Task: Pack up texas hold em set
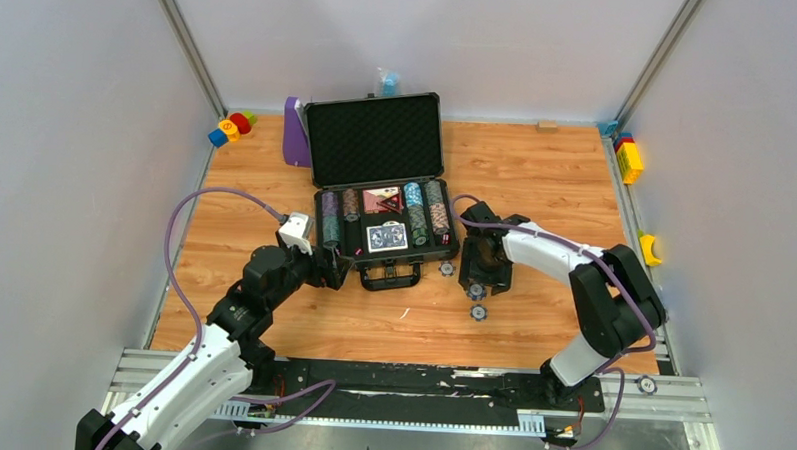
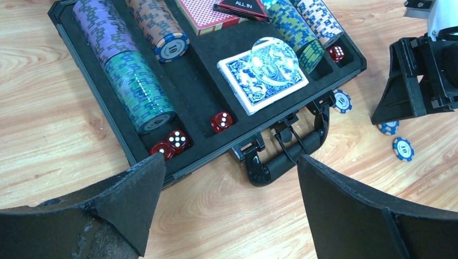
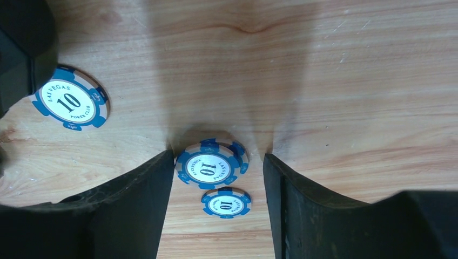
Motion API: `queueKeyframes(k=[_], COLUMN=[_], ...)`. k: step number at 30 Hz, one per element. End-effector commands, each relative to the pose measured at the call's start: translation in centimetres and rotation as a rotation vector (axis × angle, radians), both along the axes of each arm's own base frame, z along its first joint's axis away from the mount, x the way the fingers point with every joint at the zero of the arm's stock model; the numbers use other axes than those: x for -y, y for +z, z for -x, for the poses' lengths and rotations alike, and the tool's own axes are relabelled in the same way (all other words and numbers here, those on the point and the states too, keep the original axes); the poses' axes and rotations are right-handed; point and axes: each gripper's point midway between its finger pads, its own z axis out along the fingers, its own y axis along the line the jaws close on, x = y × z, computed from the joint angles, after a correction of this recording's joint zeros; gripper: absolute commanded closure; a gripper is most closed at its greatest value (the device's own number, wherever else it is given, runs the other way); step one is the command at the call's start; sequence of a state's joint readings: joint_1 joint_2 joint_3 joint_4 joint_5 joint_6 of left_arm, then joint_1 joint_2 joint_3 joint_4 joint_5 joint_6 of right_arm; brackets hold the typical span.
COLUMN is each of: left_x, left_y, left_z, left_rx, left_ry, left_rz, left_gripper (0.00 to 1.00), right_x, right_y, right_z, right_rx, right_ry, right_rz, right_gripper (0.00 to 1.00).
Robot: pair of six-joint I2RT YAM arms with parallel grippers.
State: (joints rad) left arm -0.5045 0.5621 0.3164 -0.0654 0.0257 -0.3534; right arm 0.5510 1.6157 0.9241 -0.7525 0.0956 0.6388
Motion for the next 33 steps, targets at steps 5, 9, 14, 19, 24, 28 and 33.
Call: queueKeyframes(k=[5,9,14,19,24,28,33], left_x=[0.3,0.3,0.3,0.5,1.2,2.5,5.6], left_y=[1.0,1.0,1.0,1.1,0.6,1.2,3.0], left_z=[-0.2,-0.2,-0.2,-0.3,-0.4,-0.5,0.1], left_rx=[0.046,0.045,0.045,0.052,0.011,-0.005,0.01], left_ry=[-0.015,-0.014,-0.014,-0.021,-0.052,-0.074,-0.145], left_rz=[0.014,0.013,0.014,0.016,0.012,0.084,0.259], left_gripper=[0.0,0.0,0.0,0.0,0.0,0.01,0.07], right_x=[-0.4,-0.7,-1.6,-2.2,-2.5,-2.6,-3.2], right_y=[-1.3,-1.1,-0.6,1.1,3.1,4.0,5.3], right_z=[0.9,1.0,1.0,0.5,-0.1,-0.3,-0.7], right_rx=[-0.042,-0.05,-0.062,-0.036,0.004,0.024,0.052], right_ry=[0.024,0.028,0.031,0.029,0.019,0.007,-0.012], right_rz=[-0.034,-0.052,-0.094,-0.128,-0.144,-0.158,-0.196], right_gripper=[0.54,0.73,0.87,0.88,0.91,0.91,0.91])
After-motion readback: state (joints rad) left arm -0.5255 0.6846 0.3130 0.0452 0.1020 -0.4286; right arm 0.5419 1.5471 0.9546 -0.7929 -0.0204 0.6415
